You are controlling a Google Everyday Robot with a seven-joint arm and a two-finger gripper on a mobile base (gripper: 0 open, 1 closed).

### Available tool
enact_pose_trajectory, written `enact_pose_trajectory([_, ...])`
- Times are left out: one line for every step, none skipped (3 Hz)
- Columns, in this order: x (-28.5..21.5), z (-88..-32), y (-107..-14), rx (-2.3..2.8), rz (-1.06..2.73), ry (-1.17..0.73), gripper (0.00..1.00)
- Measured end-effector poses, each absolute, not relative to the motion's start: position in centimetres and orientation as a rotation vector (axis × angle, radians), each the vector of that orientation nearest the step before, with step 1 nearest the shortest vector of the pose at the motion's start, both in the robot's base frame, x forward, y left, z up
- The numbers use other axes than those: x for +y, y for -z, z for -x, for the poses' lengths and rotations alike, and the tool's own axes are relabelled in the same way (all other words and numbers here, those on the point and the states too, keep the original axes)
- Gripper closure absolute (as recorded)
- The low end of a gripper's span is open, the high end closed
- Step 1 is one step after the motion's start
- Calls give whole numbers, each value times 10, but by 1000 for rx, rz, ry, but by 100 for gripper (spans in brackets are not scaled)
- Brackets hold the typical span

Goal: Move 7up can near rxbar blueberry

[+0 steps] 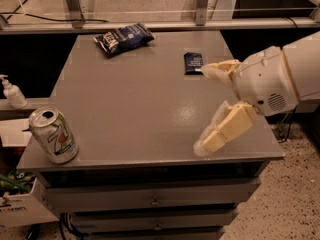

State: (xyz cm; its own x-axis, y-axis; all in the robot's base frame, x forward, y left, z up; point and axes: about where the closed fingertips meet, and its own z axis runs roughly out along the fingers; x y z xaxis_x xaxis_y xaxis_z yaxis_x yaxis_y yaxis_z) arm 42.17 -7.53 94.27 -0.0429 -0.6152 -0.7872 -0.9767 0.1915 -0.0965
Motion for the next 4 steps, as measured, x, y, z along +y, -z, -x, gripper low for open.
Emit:
enact_pose_trajectory([-44,-435,-917,1649,1421,-710,0])
enact_pose_trajectory([-11,-447,-899,1562,1347,-773,0])
enact_pose_trajectory([31,-452,-885,1491,1302,-846,0])
enact_pose_trajectory([79,-446,-878,1431,1285,-918,0])
